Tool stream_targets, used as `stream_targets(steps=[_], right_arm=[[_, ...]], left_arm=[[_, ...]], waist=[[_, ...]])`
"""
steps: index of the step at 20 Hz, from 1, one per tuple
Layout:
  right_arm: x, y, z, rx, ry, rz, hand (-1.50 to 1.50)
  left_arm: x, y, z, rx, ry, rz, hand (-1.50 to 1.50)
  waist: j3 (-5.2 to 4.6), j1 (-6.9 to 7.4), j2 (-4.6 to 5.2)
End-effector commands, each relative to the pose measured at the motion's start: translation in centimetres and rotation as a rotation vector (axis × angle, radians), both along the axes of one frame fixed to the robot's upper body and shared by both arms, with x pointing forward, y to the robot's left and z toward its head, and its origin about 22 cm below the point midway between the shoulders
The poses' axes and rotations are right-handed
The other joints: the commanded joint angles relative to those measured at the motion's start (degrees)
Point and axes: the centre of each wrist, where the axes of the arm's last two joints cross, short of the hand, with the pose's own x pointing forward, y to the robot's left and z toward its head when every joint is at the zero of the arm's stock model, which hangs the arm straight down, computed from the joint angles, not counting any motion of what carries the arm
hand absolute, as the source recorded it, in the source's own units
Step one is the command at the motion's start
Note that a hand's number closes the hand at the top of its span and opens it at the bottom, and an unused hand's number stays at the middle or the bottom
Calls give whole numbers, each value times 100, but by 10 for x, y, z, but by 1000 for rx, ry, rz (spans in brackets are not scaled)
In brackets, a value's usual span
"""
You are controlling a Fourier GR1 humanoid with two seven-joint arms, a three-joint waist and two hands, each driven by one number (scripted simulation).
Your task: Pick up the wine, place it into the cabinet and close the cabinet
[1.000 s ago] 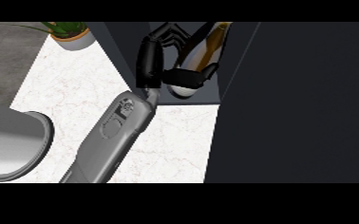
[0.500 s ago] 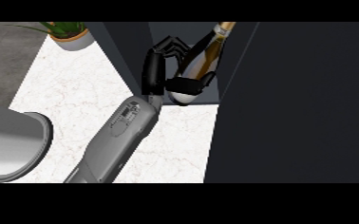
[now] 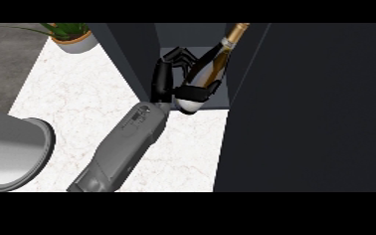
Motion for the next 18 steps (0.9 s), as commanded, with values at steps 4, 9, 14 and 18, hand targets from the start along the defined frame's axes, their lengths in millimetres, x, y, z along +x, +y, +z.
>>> stream_targets(steps=[4,9,14,18], right_arm=[[-18,2,2,7,-28,79,-150],[-13,-2,-3,4,6,93,-150],[0,-2,-6,21,-13,69,-150],[-7,-6,-6,19,-7,54,-150]], left_arm=[[-4,8,-35,75,-7,41,150],[17,10,-18,24,-14,77,150],[24,18,-22,-34,-15,99,150],[29,23,-19,-107,20,112,150]], waist=[[-3,-81,18],[-1,-77,22],[-1,-102,44],[0,-41,21]])
